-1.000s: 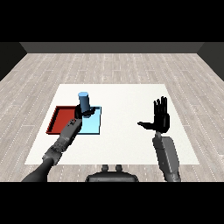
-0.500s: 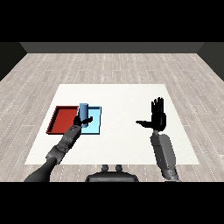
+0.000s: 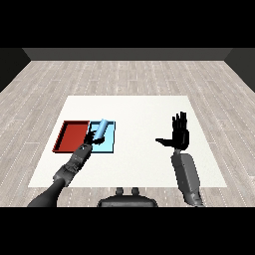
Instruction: Pick the blue can and put it in the blue box
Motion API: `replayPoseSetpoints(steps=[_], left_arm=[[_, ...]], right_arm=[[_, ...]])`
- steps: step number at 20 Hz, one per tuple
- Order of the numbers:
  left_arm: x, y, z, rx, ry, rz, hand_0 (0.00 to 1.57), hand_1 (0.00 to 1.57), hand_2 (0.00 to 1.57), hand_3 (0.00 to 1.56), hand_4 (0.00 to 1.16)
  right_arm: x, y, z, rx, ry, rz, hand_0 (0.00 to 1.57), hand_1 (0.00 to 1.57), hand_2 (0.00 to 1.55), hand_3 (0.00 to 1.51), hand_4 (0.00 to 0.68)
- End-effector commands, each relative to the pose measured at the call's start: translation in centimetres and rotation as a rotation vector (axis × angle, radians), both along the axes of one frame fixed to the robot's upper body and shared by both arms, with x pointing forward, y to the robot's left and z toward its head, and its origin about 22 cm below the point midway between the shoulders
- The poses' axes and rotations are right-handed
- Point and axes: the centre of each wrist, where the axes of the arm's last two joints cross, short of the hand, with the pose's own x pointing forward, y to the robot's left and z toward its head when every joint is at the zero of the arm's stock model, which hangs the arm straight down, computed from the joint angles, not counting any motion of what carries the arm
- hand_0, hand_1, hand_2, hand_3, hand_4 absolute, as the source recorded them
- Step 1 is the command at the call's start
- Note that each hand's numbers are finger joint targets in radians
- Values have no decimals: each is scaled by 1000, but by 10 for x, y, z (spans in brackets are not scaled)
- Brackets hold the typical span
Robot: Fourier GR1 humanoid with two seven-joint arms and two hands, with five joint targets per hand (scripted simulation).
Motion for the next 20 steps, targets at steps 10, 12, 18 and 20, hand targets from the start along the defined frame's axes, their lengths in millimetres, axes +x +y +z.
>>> replayPoseSetpoints(steps=[10, 12, 18, 20], left_arm=[[9, -9, 11, 70, -316, 130, 0, 0, 0, 0, 0], [22, -8, 30, 45, -474, 116, 0, 0, 0, 0, 0], [23, -54, 45, -268, -821, -166, 0, 0, 0, 0, 0], [26, -49, 57, -373, -888, -262, 0, 0, 0, 0, 0]], right_arm=[[-7, 6, 13, 35, -16, 34, 0, 0, 0, 0, 0], [-3, 17, -1, 44, -31, 51, 0, 0, 0, 0, 0], [-9, 10, -3, 8, -12, 70, 0, 0, 0, 0, 0], [1, -4, 13, -32, -18, 62, 0, 0, 0, 0, 0]])
